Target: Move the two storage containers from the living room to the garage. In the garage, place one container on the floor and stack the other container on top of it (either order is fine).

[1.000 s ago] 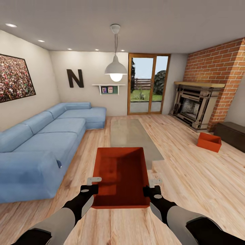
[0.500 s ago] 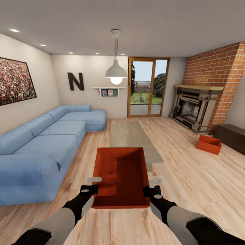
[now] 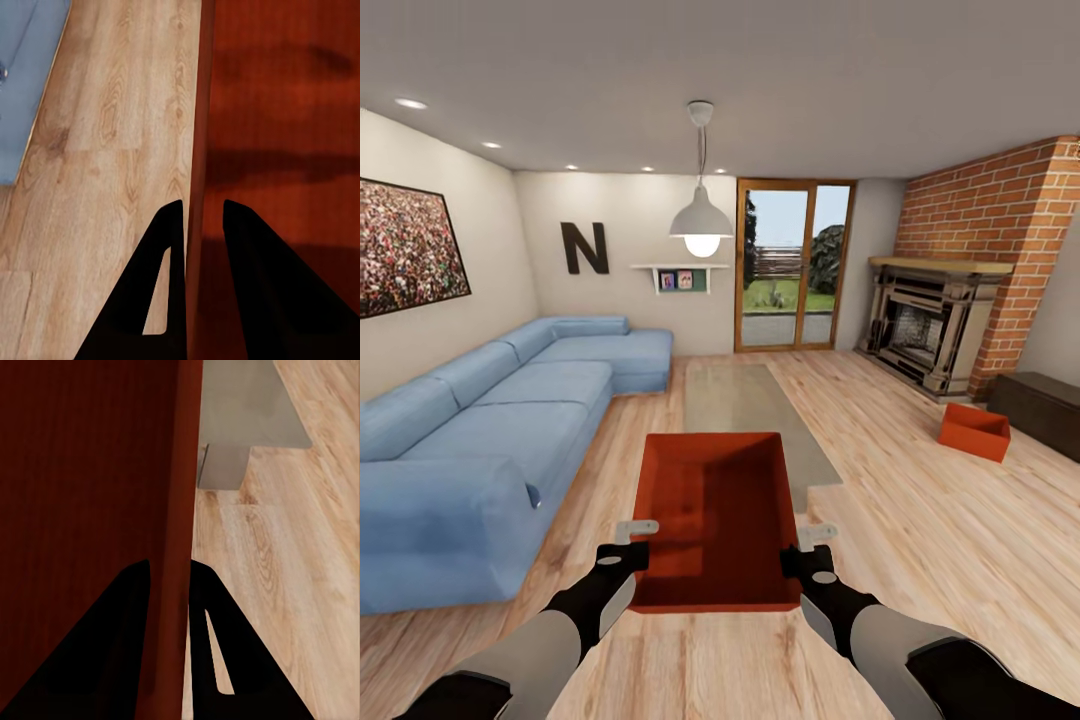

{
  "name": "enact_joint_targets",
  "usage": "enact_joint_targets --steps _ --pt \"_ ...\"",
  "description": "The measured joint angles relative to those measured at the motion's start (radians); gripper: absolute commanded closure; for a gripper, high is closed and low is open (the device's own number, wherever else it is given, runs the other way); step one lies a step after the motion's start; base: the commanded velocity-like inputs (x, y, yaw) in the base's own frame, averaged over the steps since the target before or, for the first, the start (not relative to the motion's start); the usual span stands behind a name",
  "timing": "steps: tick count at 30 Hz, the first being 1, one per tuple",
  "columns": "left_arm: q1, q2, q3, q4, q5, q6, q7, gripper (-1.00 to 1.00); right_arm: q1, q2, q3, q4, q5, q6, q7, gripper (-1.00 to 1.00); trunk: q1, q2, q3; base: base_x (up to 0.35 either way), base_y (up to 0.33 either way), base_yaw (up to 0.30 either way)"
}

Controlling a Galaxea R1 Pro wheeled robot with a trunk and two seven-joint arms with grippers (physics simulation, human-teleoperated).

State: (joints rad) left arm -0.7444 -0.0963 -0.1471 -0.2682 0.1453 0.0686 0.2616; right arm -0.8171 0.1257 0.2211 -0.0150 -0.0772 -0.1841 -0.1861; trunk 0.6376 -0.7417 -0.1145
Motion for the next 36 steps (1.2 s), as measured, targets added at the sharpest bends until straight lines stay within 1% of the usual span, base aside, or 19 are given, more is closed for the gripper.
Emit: enact_joint_targets --steps 7,30,36 --pt "0.0 0.0 0.0 0.004 0.0 0.0 0.0 1.0 0.0 0.0 -0.002 0.003 0.002 0.0 0.0 1.0 0.0 0.0 0.007 0.0 0.0 0.0" --pt "0.0 -0.002 0.004 0.008 -0.001 0.0 0.0 1.0 0.0 0.0 -0.003 0.007 0.004 0.001 0.001 1.0 0.0 0.0 0.008 0.0 0.0 0.001" --pt "0.0 -0.001 0.003 0.008 -0.001 0.0 0.0 1.0 0.0 0.0 -0.002 0.007 0.002 0.001 0.0 1.0 0.0 0.0 0.01 0.0 0.0 0.215"
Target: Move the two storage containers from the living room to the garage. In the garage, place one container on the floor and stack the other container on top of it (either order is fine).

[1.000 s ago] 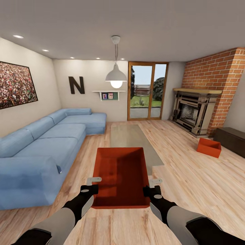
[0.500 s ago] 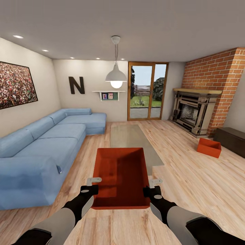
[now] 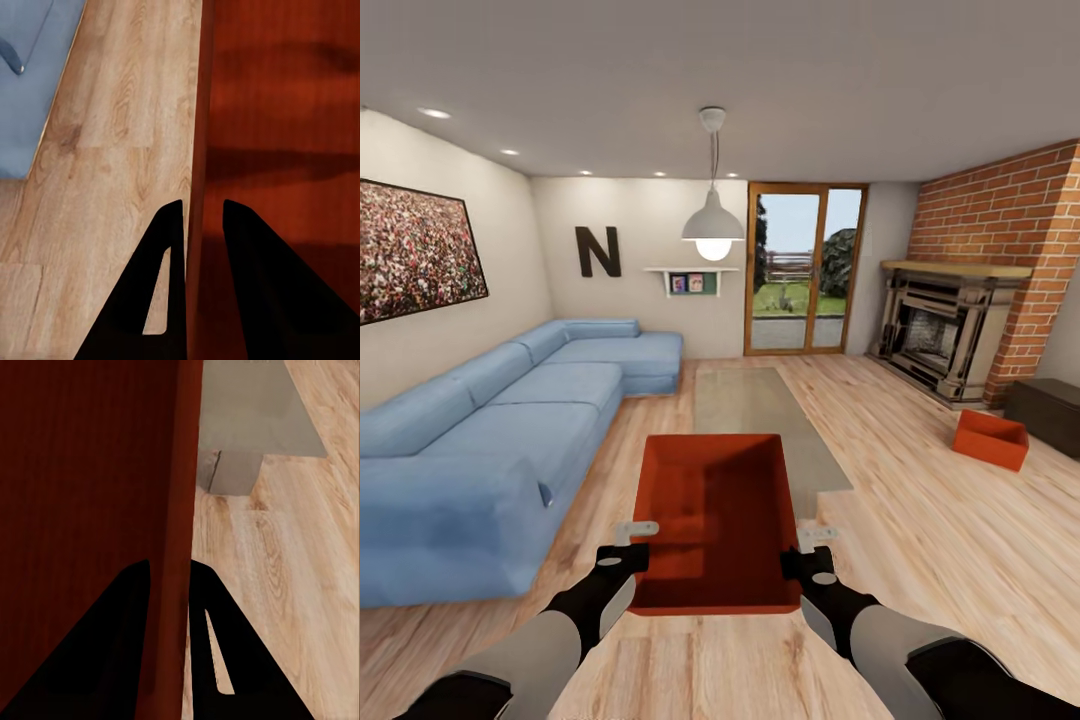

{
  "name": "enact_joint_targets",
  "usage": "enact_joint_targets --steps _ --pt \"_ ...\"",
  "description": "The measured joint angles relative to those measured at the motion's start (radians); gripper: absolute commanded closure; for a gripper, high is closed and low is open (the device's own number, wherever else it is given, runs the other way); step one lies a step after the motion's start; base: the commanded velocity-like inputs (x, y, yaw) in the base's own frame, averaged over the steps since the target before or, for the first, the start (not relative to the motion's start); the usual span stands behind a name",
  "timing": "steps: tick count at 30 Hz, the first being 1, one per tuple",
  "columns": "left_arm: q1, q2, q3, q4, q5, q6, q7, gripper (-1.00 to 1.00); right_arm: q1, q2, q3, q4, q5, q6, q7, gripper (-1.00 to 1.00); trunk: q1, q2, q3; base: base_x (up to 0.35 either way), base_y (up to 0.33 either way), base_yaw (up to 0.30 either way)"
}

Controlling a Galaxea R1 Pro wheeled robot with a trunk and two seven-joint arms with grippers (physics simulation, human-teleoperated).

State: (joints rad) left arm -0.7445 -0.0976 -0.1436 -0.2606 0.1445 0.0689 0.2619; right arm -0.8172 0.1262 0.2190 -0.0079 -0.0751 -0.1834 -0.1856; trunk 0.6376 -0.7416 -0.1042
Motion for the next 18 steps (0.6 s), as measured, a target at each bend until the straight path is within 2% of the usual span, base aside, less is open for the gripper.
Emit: enact_joint_targets --steps 7,18 --pt "0.0 0.0 0.0 0.002 0.001 0.0 0.0 1.0 0.0 0.0 -0.002 0.002 0.003 0.0 0.0 1.0 0.0 0.0 0.01 0.0 0.0 0.133" --pt "0.0 0.0 0.0 0.001 0.0 0.0 0.0 1.0 0.0 0.0 -0.001 0.0 0.002 0.0 0.0 1.0 0.0 0.0 0.027 0.0 0.0 0.082"
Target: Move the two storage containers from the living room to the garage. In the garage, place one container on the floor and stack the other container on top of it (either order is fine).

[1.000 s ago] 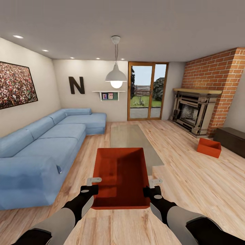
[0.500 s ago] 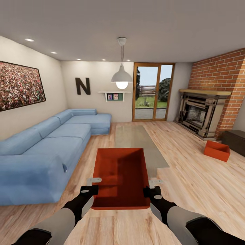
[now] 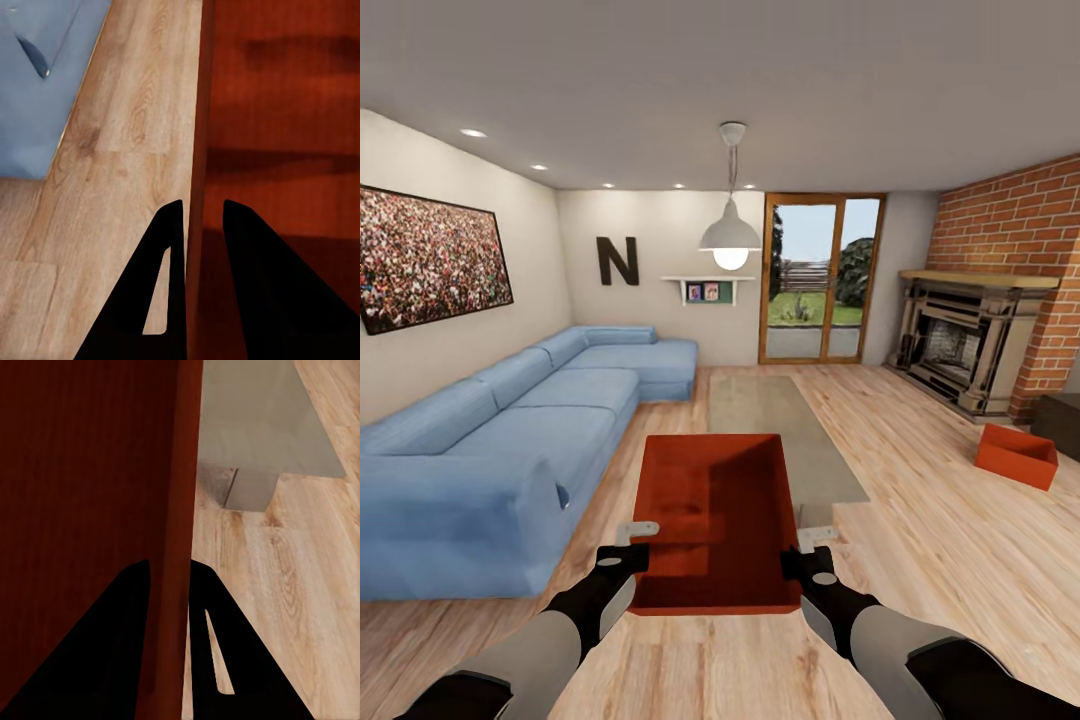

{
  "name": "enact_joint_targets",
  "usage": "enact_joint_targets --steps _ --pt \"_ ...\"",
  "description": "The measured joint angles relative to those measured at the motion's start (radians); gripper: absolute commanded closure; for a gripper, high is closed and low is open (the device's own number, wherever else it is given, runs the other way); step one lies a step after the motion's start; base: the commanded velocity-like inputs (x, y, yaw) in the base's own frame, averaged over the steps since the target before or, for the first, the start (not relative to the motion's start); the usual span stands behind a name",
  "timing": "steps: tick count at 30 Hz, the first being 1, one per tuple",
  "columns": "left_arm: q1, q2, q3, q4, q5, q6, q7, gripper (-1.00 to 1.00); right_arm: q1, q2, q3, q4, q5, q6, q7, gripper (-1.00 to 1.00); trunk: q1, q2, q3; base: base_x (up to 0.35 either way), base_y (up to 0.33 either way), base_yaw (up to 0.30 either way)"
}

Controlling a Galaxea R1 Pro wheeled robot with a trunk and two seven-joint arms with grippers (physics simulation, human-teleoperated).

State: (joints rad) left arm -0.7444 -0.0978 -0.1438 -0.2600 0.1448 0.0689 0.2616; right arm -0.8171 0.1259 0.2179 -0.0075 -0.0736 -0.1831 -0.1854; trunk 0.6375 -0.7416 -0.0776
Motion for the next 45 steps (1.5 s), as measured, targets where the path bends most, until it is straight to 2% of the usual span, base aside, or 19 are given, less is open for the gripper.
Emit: enact_joint_targets --steps 12,45 --pt "0.0 0.0 0.0 0.002 0.001 0.0 0.0 1.0 0.0 0.0 0.001 0.002 -0.001 0.0 0.0 1.0 0.0 0.0 0.004 0.0 0.0 0.035" --pt "0.0 0.0 -0.002 0.003 0.001 0.0 0.001 1.0 0.0 0.001 0.005 0.006 -0.005 -0.002 -0.001 1.0 0.0 0.0 0.004 0.0 0.0 0.267"
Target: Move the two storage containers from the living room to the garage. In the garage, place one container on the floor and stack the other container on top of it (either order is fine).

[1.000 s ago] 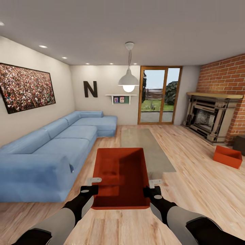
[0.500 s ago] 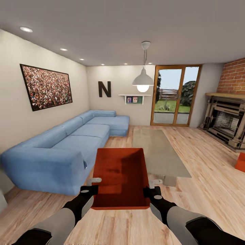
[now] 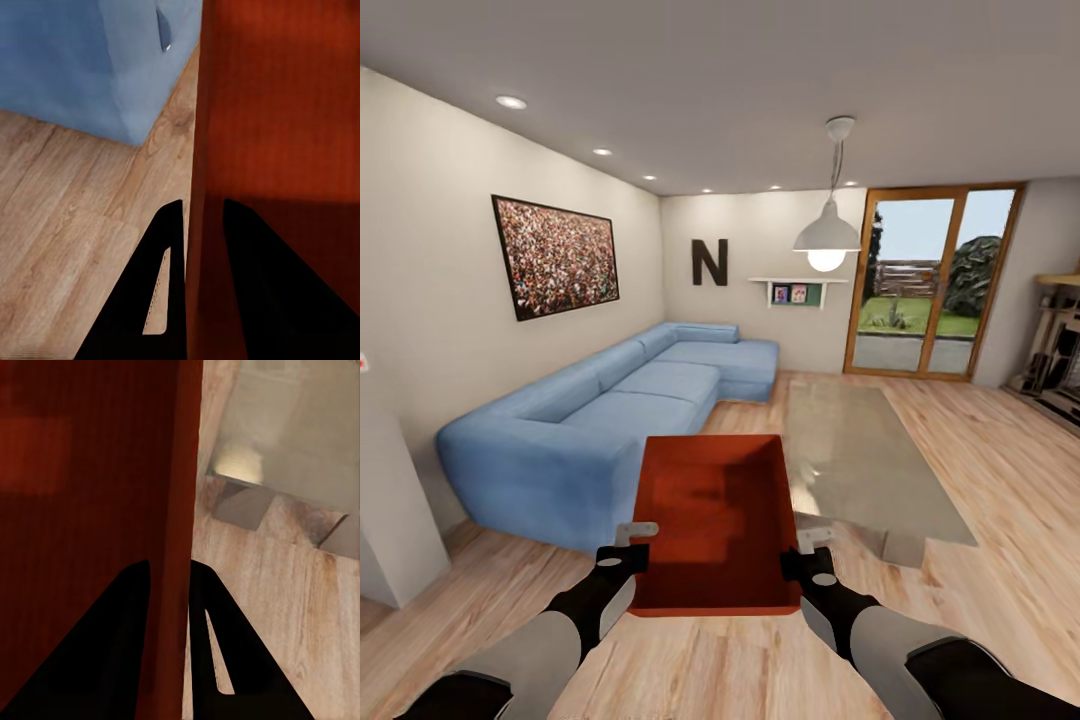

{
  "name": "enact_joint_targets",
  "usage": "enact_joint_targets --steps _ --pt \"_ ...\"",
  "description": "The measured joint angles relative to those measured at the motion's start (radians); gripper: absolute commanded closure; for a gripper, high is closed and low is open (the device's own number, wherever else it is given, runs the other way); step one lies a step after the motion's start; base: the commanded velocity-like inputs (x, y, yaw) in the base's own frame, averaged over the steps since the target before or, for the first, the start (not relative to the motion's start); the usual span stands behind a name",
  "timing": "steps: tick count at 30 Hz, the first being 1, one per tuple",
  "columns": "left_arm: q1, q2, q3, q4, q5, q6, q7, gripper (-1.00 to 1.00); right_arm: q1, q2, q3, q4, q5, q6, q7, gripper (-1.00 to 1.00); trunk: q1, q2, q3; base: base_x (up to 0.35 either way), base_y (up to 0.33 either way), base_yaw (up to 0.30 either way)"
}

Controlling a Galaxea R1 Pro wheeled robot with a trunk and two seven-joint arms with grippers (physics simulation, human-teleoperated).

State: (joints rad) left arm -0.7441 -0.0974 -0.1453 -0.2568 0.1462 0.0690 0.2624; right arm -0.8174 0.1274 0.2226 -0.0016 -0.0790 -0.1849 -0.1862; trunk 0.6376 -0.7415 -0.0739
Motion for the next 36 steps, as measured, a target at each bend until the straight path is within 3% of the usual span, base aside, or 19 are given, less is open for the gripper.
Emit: enact_joint_targets --steps 36 --pt "0.0 0.001 -0.004 -0.008 0.001 0.0 -0.002 1.0 0.0 -0.001 -0.003 -0.009 0.003 0.001 0.0 1.0 0.0 0.0 0.0 0.0 0.0 0.276"
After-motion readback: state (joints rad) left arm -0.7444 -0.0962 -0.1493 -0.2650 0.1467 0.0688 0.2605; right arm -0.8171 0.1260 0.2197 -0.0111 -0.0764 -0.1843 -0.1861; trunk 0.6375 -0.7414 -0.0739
